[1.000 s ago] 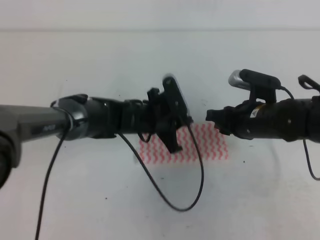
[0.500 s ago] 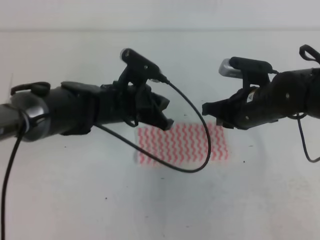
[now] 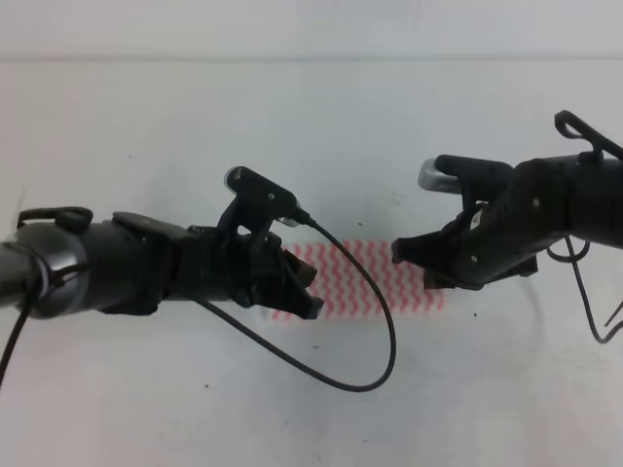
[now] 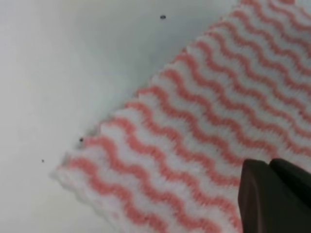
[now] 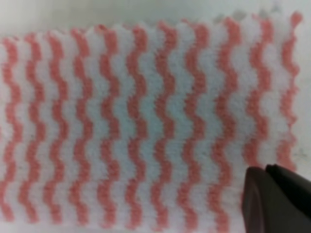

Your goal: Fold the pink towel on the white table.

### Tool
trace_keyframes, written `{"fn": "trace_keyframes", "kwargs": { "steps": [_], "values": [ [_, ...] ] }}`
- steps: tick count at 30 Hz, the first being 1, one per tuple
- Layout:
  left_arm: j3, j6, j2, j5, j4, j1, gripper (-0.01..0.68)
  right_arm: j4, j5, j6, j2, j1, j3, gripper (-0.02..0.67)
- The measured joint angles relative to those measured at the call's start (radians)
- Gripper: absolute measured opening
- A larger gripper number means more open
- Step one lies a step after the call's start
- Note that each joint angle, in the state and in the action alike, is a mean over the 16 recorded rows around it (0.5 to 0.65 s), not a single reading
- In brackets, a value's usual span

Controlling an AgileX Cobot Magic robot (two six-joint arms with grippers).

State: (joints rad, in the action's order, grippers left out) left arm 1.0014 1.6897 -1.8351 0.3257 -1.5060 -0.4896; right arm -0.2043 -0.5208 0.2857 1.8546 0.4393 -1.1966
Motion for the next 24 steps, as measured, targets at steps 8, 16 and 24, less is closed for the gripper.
{"fn": "trace_keyframes", "kwargs": {
  "steps": [8, 16, 24],
  "values": [
    [-0.011, 0.011, -0.025, 0.000, 0.003, 0.000, -0.005, 0.002, -0.034, 0.000, 0.034, 0.000, -0.002, -0.017],
    [-0.011, 0.052, -0.010, -0.018, 0.004, 0.000, -0.005, 0.008, -0.053, 0.000, 0.046, 0.000, -0.007, -0.018],
    [-0.015, 0.068, 0.033, -0.024, 0.005, 0.000, -0.005, 0.014, -0.054, -0.001, 0.001, 0.000, -0.010, -0.018]
  ]
}}
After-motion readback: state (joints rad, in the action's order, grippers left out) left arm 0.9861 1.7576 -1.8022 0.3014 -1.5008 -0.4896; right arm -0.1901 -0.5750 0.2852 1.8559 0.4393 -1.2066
